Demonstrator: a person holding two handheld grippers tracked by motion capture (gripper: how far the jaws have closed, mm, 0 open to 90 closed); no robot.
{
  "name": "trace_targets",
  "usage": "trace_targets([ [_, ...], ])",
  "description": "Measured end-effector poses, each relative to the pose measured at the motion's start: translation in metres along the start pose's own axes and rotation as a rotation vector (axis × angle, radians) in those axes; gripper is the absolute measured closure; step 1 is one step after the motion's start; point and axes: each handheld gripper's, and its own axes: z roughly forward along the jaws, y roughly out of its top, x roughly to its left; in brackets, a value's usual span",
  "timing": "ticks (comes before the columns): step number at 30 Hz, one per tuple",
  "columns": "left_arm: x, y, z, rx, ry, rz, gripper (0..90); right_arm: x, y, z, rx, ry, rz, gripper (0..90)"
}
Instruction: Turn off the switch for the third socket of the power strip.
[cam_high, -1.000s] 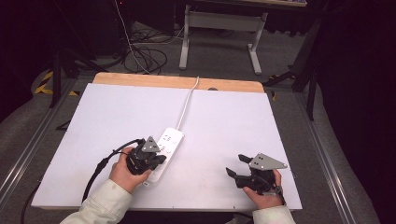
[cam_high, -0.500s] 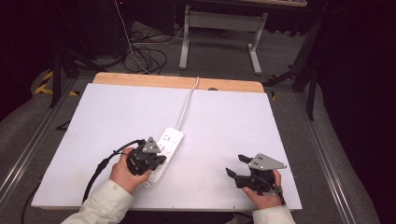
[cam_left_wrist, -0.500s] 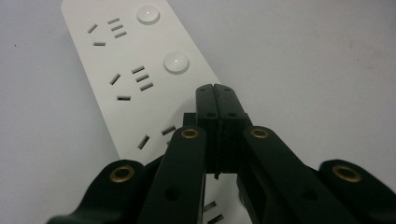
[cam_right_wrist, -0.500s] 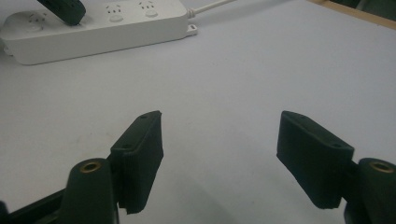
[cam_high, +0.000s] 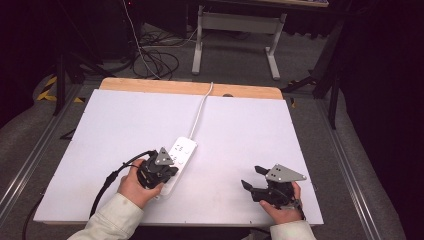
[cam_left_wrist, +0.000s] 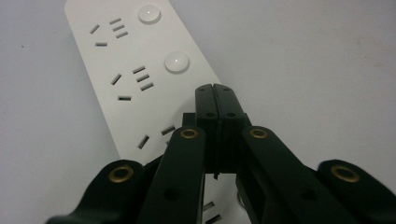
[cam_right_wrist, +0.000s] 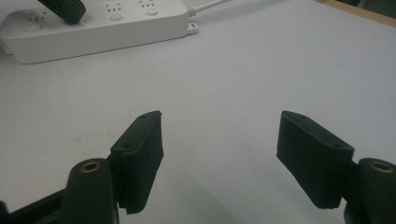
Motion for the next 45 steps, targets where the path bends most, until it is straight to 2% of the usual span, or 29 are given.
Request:
trace_targets([
  [4,0.0,0.0003,0.0,0.004,0.0,-0.002,90.0,0.0005,0.0001,0.0001,0.001,-0.001,-0.001,31.9],
  [8,0.001,0.0005,-0.0001,0.006,-0.006,-0.022,90.0,0.0005,0.0001,0.0003,0.002,0.0,-0.002,31.9],
  [14,-0.0013,0.0012,0.0002,0.01,0.012,-0.005,90.0,0.0003,-0.0001,0.0003,0.001,0.001,0.001,31.8],
  [32,0.0001,0.0003,0.001,0.008,0.004,-0.023,90.0,0.0002,-0.0004,0.0007,0.007,0.001,0.005,31.9],
  [34,0.0006,-0.0002,0.0008,0.004,-0.004,-0.038,90.0,0.0,-0.0006,0.0009,0.007,0.0,0.005,31.8],
  [37,0.0008,0.0006,0.0002,0.008,0.0,-0.039,90.0,-0.0004,-0.0007,0.0012,0.006,0.001,0.006,31.8],
  [38,0.0031,0.002,-0.0015,-0.012,-0.017,-0.057,90.0,-0.0008,-0.0008,0.0015,0.008,0.001,0.006,31.8],
  [40,0.0043,0.002,-0.0014,-0.012,-0.025,-0.067,90.0,-0.0009,-0.0009,0.0017,0.009,0.001,0.006,31.9],
  [45,0.0039,0.0021,-0.0048,-0.032,-0.028,-0.074,90.0,-0.0012,-0.0009,0.001,0.005,0.001,0.005,31.8],
])
